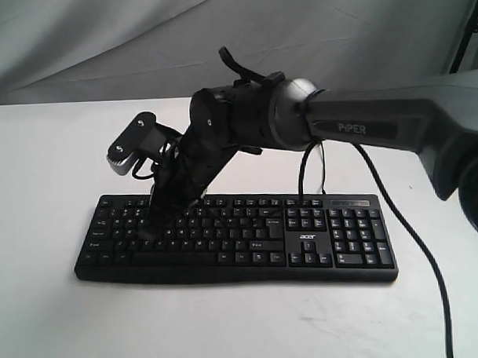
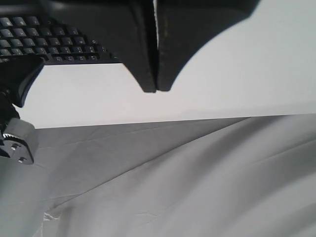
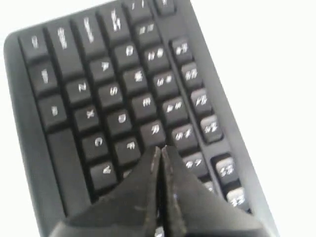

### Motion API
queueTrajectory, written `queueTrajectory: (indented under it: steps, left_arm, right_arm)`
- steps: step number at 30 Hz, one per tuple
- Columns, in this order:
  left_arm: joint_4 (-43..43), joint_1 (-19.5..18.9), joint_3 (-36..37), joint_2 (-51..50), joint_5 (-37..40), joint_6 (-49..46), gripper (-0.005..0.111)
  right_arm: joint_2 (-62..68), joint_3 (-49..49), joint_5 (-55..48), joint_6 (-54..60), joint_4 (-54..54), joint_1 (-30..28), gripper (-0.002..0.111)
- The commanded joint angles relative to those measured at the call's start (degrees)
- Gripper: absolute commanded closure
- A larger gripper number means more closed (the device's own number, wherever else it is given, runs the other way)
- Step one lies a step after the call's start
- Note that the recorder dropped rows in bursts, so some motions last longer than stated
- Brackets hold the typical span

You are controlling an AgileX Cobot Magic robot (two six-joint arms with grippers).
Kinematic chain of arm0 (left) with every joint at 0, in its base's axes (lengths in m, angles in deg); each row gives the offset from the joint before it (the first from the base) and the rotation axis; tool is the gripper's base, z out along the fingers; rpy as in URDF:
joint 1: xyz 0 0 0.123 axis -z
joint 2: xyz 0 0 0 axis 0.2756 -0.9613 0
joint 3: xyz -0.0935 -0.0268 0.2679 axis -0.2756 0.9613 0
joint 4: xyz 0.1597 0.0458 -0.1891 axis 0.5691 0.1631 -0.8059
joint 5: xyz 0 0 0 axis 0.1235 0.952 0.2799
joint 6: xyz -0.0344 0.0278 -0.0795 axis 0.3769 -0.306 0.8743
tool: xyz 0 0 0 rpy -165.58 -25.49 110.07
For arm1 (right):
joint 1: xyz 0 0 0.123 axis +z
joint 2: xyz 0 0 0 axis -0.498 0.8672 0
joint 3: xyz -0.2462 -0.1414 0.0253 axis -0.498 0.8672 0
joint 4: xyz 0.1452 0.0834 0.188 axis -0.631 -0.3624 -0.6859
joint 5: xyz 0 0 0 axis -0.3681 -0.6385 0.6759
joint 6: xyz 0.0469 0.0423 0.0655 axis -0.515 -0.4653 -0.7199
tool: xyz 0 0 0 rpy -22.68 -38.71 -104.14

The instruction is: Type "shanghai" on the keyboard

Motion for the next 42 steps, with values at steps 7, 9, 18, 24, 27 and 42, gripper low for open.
queueTrajectory:
  steps: [7, 9, 18, 24, 27, 42]
  left_arm:
    - [0.0, 0.4, 0.1, 0.1, -0.3, 0.2, 0.107]
    - [0.0, 0.4, 0.1, 0.1, -0.3, 0.2, 0.107]
    - [0.0, 0.4, 0.1, 0.1, -0.3, 0.2, 0.107]
    - [0.0, 0.4, 0.1, 0.1, -0.3, 0.2, 0.107]
    - [0.0, 0.4, 0.1, 0.1, -0.3, 0.2, 0.107]
    - [0.0, 0.4, 0.1, 0.1, -0.3, 0.2, 0.107]
  right_arm:
    - [6.8, -15.1, -4.4, 0.3, 0.7, 4.0, 0.108]
    - [9.3, -18.8, -6.5, 0.3, 0.3, 4.6, 0.108]
    - [13.2, -25.1, -10.0, 0.3, 0.4, 5.2, 0.108]
    - [14.4, -25.1, -10.0, 0.1, 0.2, 5.2, 0.108]
    - [14.7, -25.1, -10.4, 0.0, 0.1, 5.2, 0.108]
    - [15.2, -25.1, -10.6, 0.0, -0.2, 5.2, 0.108]
